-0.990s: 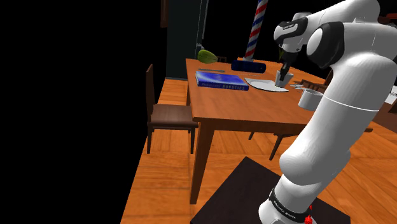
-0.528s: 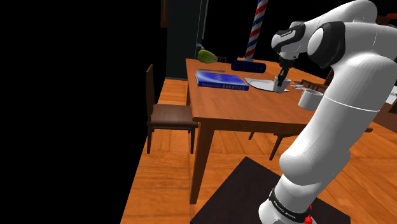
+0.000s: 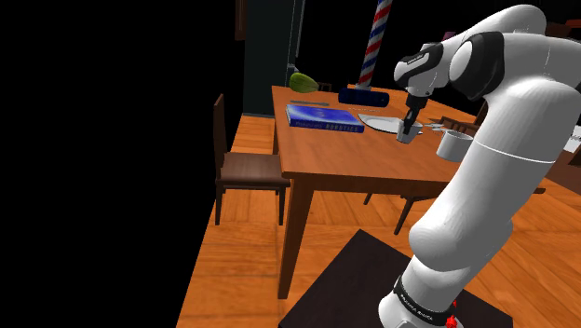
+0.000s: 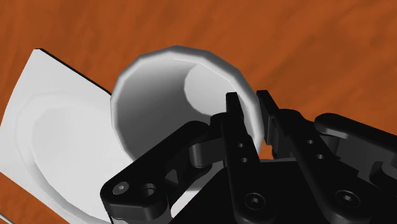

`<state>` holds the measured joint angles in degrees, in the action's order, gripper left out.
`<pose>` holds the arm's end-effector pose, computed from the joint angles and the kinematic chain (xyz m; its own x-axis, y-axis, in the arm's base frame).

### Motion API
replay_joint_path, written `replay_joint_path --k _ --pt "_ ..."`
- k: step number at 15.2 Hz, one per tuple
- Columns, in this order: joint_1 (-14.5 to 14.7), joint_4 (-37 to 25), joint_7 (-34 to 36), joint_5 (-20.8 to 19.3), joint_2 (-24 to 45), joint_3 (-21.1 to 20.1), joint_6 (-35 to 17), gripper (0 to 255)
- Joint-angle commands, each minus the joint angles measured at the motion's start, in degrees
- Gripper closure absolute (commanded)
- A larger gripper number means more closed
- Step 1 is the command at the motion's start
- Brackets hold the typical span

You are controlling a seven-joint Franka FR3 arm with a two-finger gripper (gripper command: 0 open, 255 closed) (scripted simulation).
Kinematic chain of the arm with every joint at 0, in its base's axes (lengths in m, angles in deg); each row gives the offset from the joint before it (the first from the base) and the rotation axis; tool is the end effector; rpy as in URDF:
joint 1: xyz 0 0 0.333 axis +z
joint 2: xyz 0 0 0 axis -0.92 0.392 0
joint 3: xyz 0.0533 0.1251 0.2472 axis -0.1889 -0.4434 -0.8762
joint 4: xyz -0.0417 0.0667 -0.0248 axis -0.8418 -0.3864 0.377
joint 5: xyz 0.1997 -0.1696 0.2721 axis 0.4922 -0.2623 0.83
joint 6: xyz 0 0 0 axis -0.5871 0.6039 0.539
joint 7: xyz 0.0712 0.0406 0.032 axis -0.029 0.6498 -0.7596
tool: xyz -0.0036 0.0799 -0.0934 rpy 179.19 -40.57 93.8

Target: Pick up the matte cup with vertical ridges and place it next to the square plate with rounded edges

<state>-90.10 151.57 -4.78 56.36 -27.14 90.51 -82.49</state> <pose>0.2636 -0.5096 0.4753 0.9993 0.0311 -0.0207 0.0347 -0.9771 0.2099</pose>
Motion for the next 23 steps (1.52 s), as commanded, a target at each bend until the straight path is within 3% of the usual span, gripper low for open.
replay_joint_path --k 1,6,7,12,16,23 --pt "0.0 0.1 0.0 0.1 0.1 0.0 -0.2 255" --pt "0.0 0.0 0.0 0.1 0.1 0.0 -0.2 255" --pt "0.0 0.1 0.0 0.1 0.1 0.0 -0.2 0" --pt "0.0 0.1 0.0 0.1 0.1 0.0 -0.2 0" --pt "0.8 -4.8 1.0 -1.5 -2.4 -0.6 6.7 0" --pt "0.8 -4.8 1.0 -1.5 -2.4 -0.7 6.7 0"
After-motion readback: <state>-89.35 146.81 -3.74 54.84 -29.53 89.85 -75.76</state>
